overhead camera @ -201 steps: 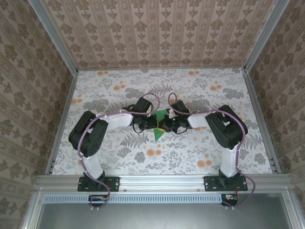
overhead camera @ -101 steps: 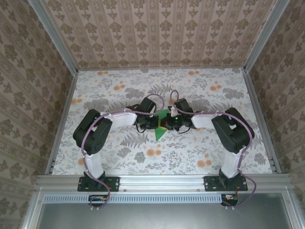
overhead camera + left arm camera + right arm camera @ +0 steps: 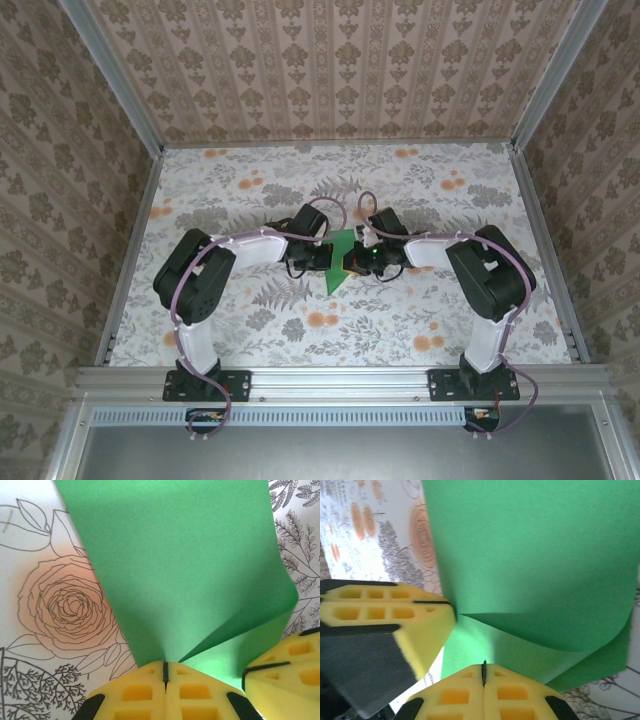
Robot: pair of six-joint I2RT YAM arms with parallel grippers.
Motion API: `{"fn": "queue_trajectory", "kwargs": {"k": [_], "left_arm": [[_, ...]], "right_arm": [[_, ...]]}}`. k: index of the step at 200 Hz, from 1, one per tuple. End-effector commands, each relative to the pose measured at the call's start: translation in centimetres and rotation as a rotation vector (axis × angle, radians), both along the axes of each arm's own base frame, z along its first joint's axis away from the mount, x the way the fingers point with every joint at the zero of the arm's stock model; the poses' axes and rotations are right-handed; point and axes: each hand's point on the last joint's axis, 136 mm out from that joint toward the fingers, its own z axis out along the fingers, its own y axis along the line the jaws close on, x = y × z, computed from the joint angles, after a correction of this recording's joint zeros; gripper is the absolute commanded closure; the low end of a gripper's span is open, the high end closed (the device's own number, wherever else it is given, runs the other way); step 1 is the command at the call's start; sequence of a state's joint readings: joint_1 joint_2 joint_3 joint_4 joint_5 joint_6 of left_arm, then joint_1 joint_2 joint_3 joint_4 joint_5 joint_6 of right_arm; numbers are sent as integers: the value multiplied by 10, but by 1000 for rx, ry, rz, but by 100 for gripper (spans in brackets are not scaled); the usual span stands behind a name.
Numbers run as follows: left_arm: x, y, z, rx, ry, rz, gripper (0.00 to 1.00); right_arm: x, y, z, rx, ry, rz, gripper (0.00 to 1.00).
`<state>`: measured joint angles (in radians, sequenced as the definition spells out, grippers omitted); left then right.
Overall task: Fold a paper plane with a square sheet of paper (pick it up from the middle)
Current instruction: Third fold the triangle at the center of the table.
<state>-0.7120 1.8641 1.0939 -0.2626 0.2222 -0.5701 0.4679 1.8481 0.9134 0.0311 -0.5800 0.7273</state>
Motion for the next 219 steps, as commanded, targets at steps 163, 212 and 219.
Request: {"fn": "queue_trajectory", "kwargs": {"k": [163,212,219], "left_arm": [[-26,-24,63,-229,-7,92,90],[-44,-40,40,-228,56,99,91],[-44,-39,35,-222,65,107,92]], "right_arm": [[-16,-48,-58,-154,191,-332,100],[-18,-49,-62,-160,201,-334,100],[-18,-49,-61,-160,201,-335,100]]}}
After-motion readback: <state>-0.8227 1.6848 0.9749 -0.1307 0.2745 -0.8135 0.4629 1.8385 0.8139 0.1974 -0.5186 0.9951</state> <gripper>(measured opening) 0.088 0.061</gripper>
